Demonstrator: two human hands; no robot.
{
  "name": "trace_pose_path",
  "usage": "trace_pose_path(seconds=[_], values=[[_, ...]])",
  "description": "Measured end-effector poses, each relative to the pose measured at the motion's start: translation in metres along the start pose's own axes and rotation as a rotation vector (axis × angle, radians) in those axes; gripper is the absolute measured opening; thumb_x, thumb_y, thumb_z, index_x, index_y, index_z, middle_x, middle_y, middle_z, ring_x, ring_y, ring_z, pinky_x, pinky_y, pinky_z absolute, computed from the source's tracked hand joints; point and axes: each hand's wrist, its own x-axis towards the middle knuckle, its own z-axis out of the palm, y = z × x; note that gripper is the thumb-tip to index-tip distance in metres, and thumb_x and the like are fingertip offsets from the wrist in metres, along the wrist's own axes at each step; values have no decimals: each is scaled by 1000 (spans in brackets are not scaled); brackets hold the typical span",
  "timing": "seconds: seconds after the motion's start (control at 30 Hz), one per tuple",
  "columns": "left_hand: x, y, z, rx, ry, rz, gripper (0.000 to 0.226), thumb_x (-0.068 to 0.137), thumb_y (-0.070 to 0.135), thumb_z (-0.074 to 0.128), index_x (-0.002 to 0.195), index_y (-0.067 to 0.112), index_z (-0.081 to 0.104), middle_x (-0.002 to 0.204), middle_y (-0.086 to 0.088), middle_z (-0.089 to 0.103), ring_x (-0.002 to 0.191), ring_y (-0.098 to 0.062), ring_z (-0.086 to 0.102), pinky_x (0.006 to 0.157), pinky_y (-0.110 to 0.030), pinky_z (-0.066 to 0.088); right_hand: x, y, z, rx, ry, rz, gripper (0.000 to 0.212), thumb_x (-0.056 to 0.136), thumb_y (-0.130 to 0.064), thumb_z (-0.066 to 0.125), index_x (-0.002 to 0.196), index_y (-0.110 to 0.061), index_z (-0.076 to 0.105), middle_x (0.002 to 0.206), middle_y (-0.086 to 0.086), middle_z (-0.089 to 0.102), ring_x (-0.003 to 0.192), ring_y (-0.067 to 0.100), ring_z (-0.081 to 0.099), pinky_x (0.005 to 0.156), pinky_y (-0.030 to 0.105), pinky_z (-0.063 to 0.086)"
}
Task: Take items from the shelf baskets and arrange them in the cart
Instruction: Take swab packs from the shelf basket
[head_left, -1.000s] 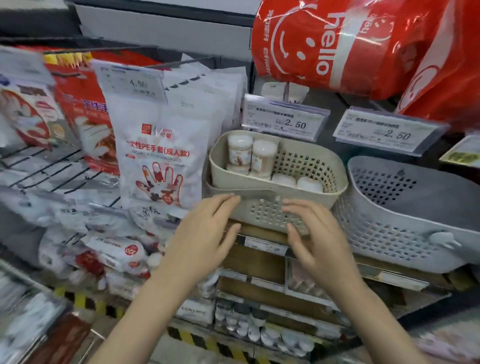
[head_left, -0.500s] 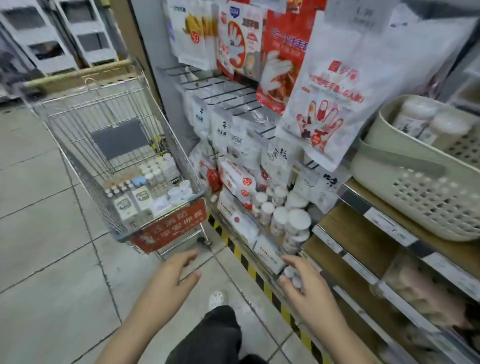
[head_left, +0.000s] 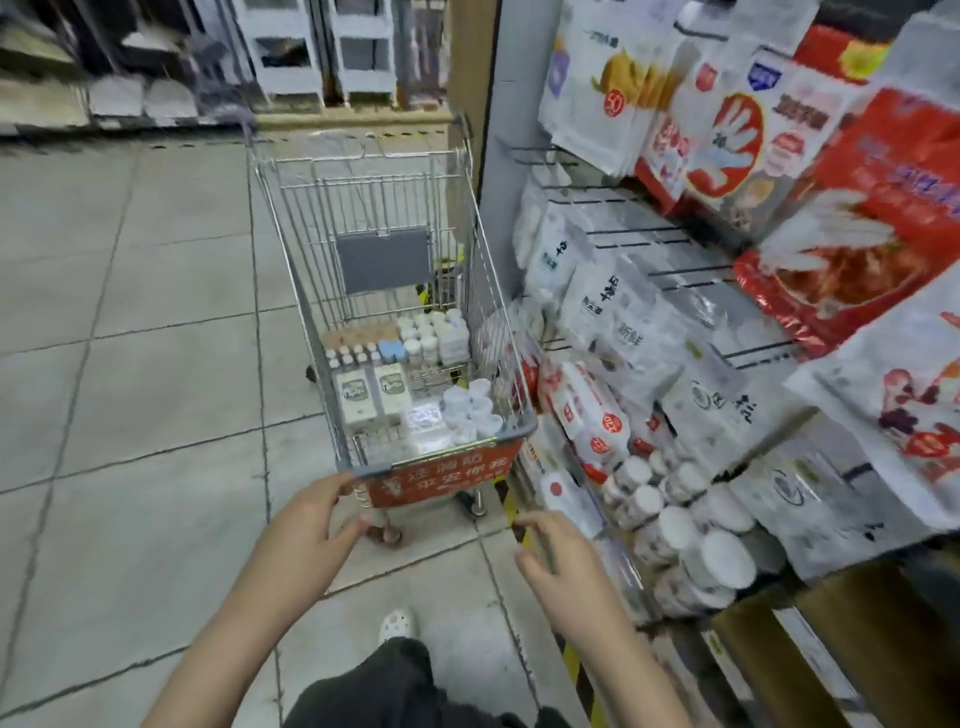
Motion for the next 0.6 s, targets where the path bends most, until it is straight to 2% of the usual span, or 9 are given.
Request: trace_pose_path(seconds=[0.1,0.2,0.27,0.33,0.37,0.4,0.5,0.6], values=[[31,-28,-24,28,3,-47,46,91,24,60,135,16,49,133,-1,56,119,-16,53,95,-26,39,49,-29,21,9,-25,-77,31,96,-30,50,127,-28,52,120,-19,48,99,-15,46,82,3,38],[59,-47,-42,44,21,-69,46,92,25,60,135,14,49,134,-2,55,121,-17,53,100,-30,39,86,-50,36,15,-56,-86,33,96,-30,50,128,-25,53,124,-14,49,115,0,46,97,24,44],[77,-56,-47,49,12,-73,45,92,25,59,135,13,49,135,-2,55,122,-18,52,101,-31,39,105,-54,41,-4,-71,-82,32,96,-29,52,128,-24,53,123,-13,50,113,2,48,94,19,43],[91,-61,-44,44,-23,-82,45,93,25,57,136,14,48,135,-2,54,123,-17,50,101,-31,39,117,-52,41,-29,-89,-56,31,95,-27,54,127,-22,54,120,-12,51,99,-2,52,83,6,37],[97,-63,-40,32,-39,-83,45,93,25,57,136,15,47,136,0,53,124,-16,50,101,-30,39,123,-49,40,-41,-93,-35,31,95,-25,55,126,-22,55,119,-10,52,93,-2,53,79,4,36],[105,-65,-35,17,-56,-84,45,94,26,56,137,17,47,136,1,53,124,-14,49,101,-28,39,129,-44,37,-51,-95,-8,30,95,-23,56,125,-21,56,119,-9,53,94,-1,53,79,4,35],[128,-64,-14,-23,-126,-83,44,95,32,53,137,20,46,135,4,52,121,-11,49,92,-21,37,154,-29,30,-59,-117,76,30,94,-16,57,123,-17,58,122,-5,57,112,6,52,91,13,35],[155,-60,7,-71,-173,-101,44,96,34,51,138,21,46,134,5,52,109,-4,51,84,-17,34,186,-17,26,-83,-170,107,31,93,-14,57,123,-19,58,121,-7,59,113,6,52,91,17,37]])
